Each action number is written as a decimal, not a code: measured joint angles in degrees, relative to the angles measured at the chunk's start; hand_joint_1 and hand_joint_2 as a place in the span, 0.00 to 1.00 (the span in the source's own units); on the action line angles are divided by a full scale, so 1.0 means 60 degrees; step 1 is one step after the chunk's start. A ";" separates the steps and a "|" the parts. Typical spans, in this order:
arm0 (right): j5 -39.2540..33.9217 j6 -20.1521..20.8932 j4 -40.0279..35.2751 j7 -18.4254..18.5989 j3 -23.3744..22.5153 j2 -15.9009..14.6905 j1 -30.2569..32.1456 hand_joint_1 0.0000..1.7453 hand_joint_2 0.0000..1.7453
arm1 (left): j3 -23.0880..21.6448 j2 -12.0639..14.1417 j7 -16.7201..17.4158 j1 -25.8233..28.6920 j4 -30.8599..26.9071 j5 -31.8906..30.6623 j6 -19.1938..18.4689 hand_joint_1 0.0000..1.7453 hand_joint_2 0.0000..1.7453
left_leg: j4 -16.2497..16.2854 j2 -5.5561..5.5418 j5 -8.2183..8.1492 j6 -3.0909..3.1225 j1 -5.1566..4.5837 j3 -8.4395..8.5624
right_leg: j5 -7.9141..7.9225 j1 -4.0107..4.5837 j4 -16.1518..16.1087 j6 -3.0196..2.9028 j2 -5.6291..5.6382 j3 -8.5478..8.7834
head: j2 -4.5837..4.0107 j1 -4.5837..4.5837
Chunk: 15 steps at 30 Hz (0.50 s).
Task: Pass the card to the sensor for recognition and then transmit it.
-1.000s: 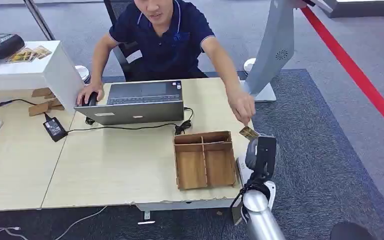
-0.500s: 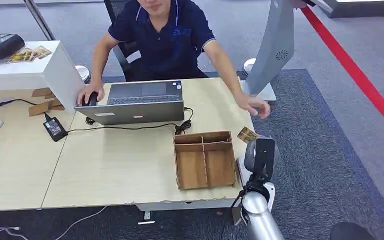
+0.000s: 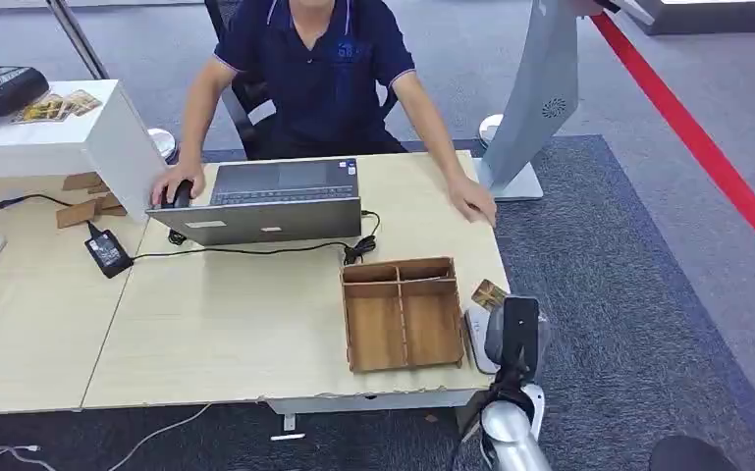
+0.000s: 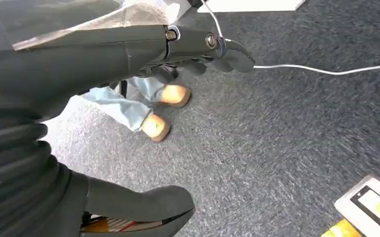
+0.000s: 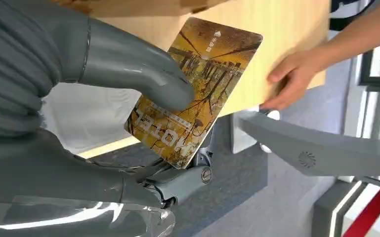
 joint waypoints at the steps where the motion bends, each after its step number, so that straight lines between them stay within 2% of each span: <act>1: 0.0028 -0.0003 0.0047 0.0007 -0.0032 -0.0011 0.0054 1.00 1.00 | 0.0000 0.0011 0.0029 -0.0002 0.0000 0.0025 0.0007 0.00 1.00 | 0.0000 0.0000 0.0000 0.0000 0.0000 0.0000 | 0.0000 0.0000 0.0000 0.0000 0.0000 0.0000 | 0.0000 -0.0004; 15: 0.0270 -0.0004 0.0648 0.0091 -0.0280 -0.0160 0.0465 1.00 1.00 | 0.0000 0.0043 0.0157 -0.0001 0.0000 0.0189 0.0025 0.00 1.00 | 0.0000 0.0001 0.0000 0.0000 0.0000 -0.0001 | 0.0000 0.0000 0.0000 0.0000 0.0000 -0.0001 | 0.0000 -0.0004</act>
